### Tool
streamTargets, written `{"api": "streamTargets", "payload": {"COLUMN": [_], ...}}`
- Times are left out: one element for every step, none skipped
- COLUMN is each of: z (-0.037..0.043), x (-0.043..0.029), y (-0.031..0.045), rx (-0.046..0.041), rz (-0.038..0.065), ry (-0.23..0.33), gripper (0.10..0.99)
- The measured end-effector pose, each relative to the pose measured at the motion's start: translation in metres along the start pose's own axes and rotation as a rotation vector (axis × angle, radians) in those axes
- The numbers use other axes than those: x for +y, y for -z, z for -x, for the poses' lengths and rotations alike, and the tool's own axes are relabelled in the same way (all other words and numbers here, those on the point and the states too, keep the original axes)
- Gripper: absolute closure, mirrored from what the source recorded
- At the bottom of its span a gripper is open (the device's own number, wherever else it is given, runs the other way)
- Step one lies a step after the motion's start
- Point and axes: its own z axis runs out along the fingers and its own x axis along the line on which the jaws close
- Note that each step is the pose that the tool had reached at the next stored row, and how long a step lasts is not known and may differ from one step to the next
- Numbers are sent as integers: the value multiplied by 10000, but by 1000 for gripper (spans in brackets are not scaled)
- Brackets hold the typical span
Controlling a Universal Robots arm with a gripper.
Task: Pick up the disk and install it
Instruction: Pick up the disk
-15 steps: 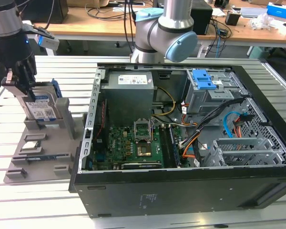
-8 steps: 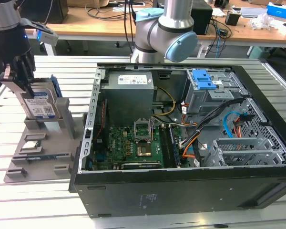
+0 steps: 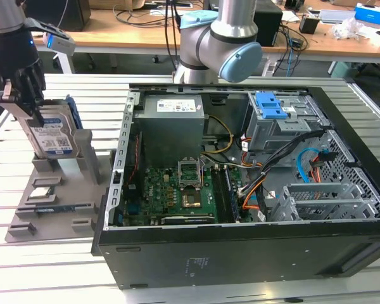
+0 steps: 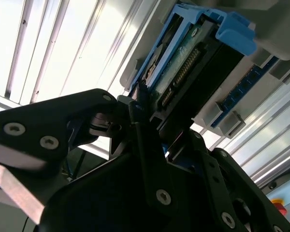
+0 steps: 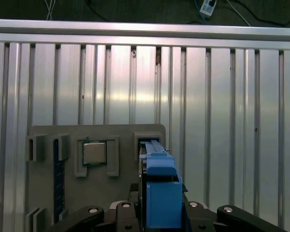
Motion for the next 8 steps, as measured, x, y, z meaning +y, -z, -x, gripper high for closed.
{"api": "streamTargets", "payload": {"z": [0,1,3,4,4,5,5,9], "x": [0,1,1,1,2,2,2,3], "y": [10,26,36,46,54,66,75,113], "rx": [0,0,-1,0,0,0,0,0], "rz": [0,1,-1,0,0,-1,0,0], "ry": [0,0,0,0,0,0,0,-1], "gripper": [722,722,722,722,722,722,722,722]}}
